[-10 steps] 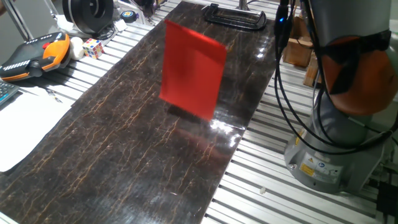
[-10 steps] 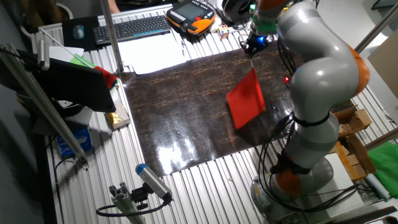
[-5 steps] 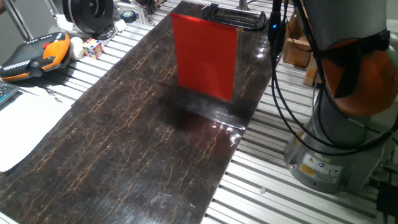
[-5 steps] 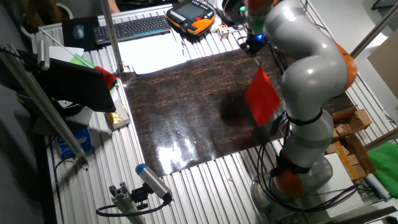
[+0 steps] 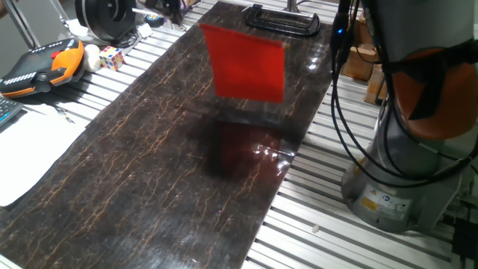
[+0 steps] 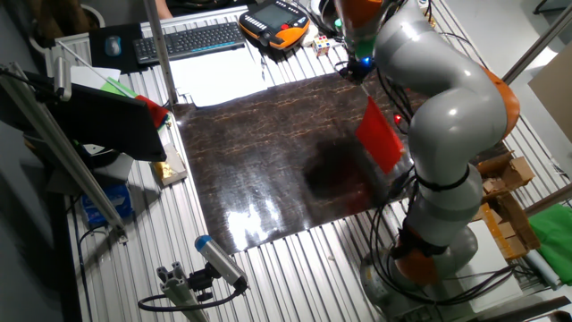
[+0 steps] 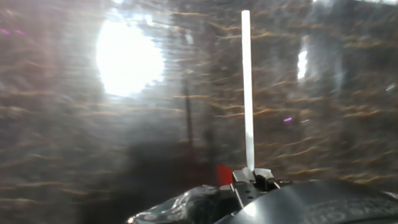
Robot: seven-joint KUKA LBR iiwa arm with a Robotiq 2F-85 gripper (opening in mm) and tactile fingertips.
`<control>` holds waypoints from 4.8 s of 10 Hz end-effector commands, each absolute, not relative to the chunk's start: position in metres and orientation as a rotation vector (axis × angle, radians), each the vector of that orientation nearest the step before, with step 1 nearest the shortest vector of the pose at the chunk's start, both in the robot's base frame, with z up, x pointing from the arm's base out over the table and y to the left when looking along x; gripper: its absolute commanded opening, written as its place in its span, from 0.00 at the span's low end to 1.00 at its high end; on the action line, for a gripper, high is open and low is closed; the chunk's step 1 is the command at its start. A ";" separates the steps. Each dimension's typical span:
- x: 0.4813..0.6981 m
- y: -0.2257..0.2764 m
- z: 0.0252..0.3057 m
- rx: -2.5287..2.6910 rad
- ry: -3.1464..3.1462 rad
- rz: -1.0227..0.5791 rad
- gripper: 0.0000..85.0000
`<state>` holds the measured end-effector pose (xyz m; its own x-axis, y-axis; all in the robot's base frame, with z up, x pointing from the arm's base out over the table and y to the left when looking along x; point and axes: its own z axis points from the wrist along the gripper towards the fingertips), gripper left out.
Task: Wave the flag
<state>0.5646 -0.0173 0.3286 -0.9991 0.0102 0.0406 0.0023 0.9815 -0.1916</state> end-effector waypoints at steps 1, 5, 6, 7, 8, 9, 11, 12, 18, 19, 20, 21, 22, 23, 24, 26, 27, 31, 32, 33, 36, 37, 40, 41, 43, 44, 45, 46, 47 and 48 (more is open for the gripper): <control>0.563 -0.010 0.326 -0.248 -3.076 0.187 0.01; 0.558 0.012 0.317 -0.759 -3.007 -0.016 0.01; 0.558 0.013 0.317 -0.873 -2.975 -0.056 0.01; 0.558 0.013 0.317 -0.972 -2.943 -0.094 0.01; 0.559 0.012 0.317 -1.051 -2.915 -0.126 0.01; 0.559 0.012 0.316 -1.104 -2.898 -0.149 0.01; 0.561 0.008 0.317 -0.985 -2.956 -0.078 0.01; 0.563 0.000 0.321 -0.799 -2.985 -0.033 0.01; 0.575 -0.044 0.332 0.274 -3.032 0.230 0.01; 0.576 -0.044 0.332 0.400 -3.021 0.335 0.02; 0.576 -0.047 0.332 0.474 -3.013 0.381 0.02; 0.577 -0.051 0.333 0.534 -3.004 0.391 0.02; 0.577 -0.056 0.333 0.575 -3.001 0.390 0.02; 0.576 -0.063 0.333 0.610 -2.997 0.401 0.02; 0.576 -0.067 0.331 0.638 -2.994 0.423 0.02; 0.575 -0.073 0.330 0.685 -2.974 0.514 0.02; 0.575 -0.076 0.331 0.686 -2.973 0.527 0.02; 0.576 -0.066 0.329 0.595 -2.992 0.487 0.02; 0.576 -0.057 0.329 0.493 -3.001 0.462 0.02; 0.575 -0.047 0.328 0.359 -3.019 0.427 0.02; 0.573 -0.020 0.325 -0.224 -3.025 0.166 0.02; 0.572 -0.015 0.324 -0.331 -3.012 0.133 0.02; 0.569 -0.003 0.320 -0.570 -2.972 0.083 0.01; 0.568 0.001 0.318 -0.668 -2.964 0.045 0.01; 0.565 0.010 0.314 -0.843 -2.954 0.026 0.01; 0.564 0.012 0.313 -0.918 -2.935 -0.010 0.01; 0.564 0.011 0.314 -0.976 -2.912 -0.056 0.01; 0.564 0.011 0.314 -1.022 -2.895 -0.087 0.01; 0.564 0.011 0.313 -1.044 -2.894 -0.098 0.01; 0.565 0.011 0.313 -1.054 -2.898 -0.107 0.01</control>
